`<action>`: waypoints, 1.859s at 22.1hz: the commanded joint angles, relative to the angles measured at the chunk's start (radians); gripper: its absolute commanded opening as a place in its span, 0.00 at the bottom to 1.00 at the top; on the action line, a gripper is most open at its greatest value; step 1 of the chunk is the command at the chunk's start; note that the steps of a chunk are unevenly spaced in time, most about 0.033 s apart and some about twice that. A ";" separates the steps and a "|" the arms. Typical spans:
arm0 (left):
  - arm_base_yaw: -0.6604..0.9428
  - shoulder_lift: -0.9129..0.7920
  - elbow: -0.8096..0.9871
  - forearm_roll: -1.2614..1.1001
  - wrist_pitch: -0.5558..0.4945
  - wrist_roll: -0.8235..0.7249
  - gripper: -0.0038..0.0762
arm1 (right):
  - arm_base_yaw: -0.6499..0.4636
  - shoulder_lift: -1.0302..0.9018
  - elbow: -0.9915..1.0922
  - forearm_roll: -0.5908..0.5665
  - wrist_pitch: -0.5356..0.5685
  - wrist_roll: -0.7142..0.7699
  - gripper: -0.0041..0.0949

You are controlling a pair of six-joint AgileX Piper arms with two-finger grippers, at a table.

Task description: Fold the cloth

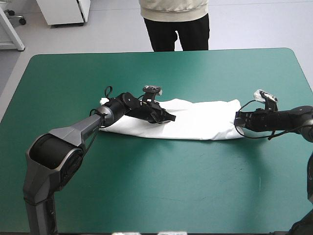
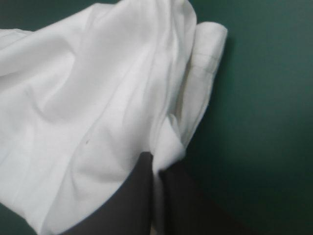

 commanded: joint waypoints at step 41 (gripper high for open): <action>0.239 -0.755 -0.297 0.978 0.556 -0.395 0.04 | 0.960 0.642 -1.654 -0.169 0.344 0.442 0.59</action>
